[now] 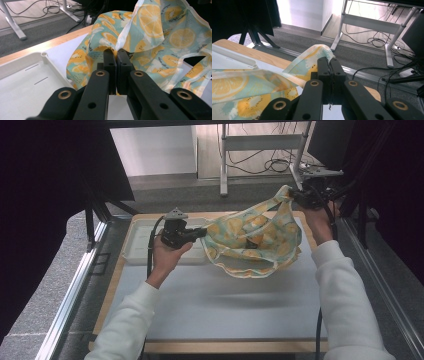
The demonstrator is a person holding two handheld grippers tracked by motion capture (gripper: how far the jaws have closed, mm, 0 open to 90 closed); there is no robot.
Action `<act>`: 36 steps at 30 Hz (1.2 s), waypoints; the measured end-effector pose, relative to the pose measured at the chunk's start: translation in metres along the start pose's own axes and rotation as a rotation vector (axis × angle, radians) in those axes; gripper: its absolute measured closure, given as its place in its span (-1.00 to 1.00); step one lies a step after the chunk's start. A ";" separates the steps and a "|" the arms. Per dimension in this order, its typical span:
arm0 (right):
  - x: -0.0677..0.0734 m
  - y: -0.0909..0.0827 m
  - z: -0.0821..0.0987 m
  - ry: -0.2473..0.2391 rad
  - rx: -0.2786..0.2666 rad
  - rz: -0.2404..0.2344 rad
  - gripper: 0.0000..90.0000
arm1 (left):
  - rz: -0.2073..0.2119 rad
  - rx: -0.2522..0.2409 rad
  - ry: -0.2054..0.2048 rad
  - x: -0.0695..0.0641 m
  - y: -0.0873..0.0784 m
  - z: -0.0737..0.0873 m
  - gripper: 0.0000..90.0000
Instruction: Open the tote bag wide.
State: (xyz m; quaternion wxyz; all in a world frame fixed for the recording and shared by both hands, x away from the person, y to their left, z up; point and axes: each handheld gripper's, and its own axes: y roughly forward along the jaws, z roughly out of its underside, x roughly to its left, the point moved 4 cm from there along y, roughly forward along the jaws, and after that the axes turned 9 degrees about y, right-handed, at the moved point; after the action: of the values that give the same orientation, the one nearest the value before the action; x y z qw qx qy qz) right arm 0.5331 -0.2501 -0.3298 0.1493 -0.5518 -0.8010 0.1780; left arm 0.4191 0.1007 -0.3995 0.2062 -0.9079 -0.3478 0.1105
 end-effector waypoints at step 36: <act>-0.024 0.066 0.047 0.034 0.150 0.077 0.95 | -0.064 0.103 -0.038 0.019 0.051 0.017 0.98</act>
State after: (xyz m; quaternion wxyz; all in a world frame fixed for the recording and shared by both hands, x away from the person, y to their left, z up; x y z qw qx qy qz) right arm 0.5759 -0.2569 -0.4031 0.1970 -0.5723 -0.7609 0.2339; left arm 0.4568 0.0844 -0.4390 0.2496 -0.8822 -0.3745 0.1388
